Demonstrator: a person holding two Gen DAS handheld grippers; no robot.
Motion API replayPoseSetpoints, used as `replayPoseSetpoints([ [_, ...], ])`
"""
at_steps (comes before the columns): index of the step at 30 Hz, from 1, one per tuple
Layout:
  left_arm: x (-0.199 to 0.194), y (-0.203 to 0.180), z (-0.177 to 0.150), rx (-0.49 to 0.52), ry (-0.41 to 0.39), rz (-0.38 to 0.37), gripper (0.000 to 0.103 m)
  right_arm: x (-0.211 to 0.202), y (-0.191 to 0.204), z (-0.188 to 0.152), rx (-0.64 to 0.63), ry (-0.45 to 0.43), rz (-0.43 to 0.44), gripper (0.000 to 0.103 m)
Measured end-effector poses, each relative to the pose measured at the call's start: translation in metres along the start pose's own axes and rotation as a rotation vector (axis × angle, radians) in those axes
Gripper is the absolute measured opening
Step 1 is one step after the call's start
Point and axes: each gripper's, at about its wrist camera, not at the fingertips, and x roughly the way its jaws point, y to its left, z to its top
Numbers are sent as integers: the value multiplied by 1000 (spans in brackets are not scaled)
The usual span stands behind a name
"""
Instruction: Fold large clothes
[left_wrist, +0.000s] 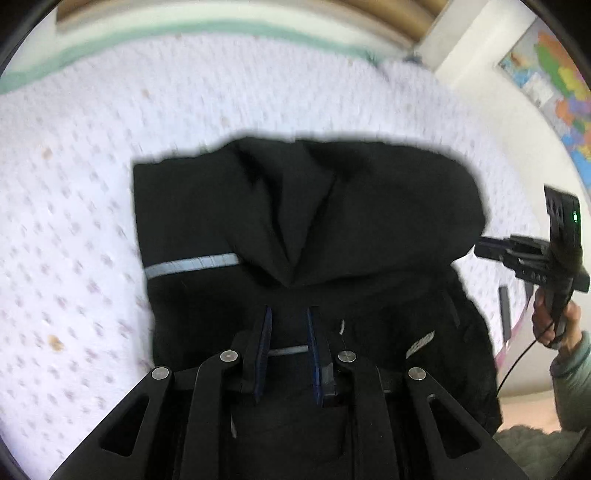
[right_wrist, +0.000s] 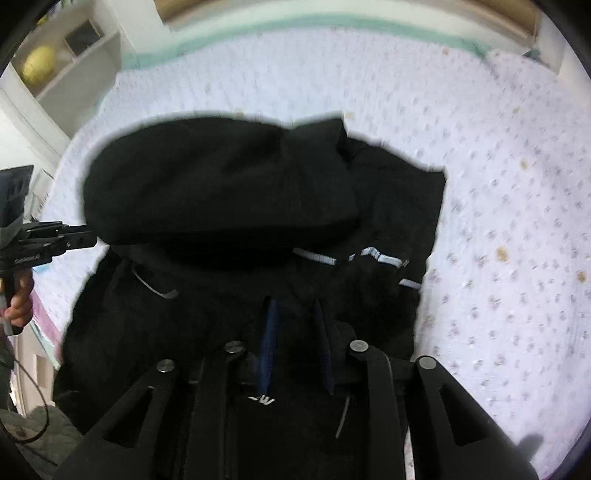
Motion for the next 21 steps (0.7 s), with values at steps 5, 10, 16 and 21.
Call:
replayPoseSetpoints([
  [5,-29,-13,57,16,-132,-27,22,-47,18,52,-34,-178,70,52],
  [10,12,-13,100,-76,-101,-103,22,-9,31,102,41,-160,132,55],
  [16,52,-28,80,-91,-43,-113,22,93,16,69,141,66,250,55],
  [21,125,-29,36,-134,162,-72,22,130,11,-4,234,111,242,55],
])
